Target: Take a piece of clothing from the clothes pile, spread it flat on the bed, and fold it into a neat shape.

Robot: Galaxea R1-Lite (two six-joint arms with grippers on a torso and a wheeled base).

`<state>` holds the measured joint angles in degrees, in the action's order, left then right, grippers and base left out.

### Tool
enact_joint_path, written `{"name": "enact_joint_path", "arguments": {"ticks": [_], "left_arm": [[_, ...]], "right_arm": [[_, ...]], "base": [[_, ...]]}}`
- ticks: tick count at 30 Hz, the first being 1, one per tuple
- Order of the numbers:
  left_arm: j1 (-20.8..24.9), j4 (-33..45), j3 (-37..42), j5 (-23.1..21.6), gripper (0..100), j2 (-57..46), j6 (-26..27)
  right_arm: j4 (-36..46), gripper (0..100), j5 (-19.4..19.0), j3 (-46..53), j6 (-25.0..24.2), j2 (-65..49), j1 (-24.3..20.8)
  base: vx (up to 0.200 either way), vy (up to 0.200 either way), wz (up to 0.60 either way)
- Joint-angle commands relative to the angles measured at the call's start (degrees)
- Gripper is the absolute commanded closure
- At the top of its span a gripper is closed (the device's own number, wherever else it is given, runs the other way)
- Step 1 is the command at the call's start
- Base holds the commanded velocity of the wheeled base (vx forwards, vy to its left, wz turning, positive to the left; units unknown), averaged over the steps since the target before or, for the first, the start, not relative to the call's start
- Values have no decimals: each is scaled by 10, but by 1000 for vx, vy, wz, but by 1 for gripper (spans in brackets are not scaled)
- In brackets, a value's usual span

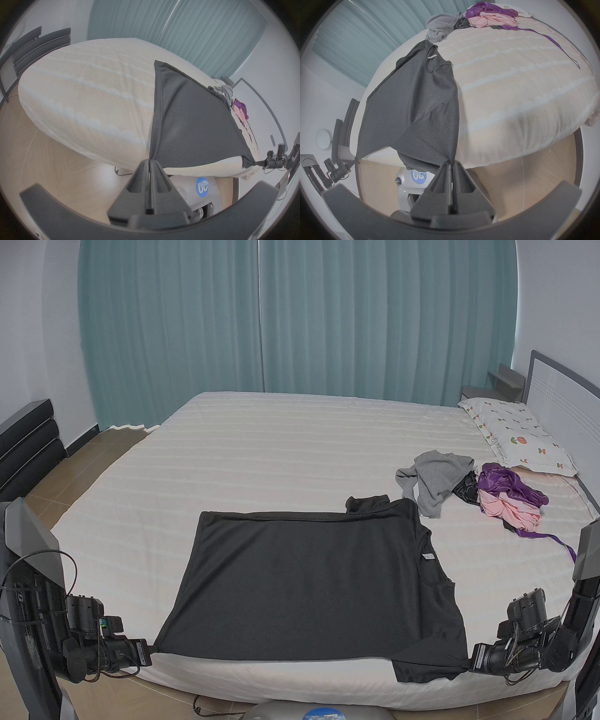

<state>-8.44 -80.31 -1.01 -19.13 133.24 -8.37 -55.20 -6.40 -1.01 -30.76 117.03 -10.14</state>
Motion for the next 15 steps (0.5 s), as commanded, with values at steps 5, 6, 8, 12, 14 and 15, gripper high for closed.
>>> {"name": "enact_joint_path", "arguments": {"ticks": [5,6,8,12,14,15], "left_arm": [[-1,86,10,3,100,-78,43],[-1,91,10,6,100,-82,47],[-1,107,10,20,100,-95,57],[-1,147,10,24,100,-113,71],[-1,169,10,25,100,-123,87],[-1,175,10,27,100,-127,92]], "right_arm": [[45,100,9,10,17,-25,-11],[50,100,9,10,17,-29,-14],[72,100,10,10,18,-46,-23],[108,100,17,10,20,-71,-38],[123,100,17,10,20,-86,-44],[127,100,17,10,20,-90,-44]], "base": [[0,0,0],[0,0,0],[0,0,0],[0,0,0],[0,0,0],[0,0,0]]}}
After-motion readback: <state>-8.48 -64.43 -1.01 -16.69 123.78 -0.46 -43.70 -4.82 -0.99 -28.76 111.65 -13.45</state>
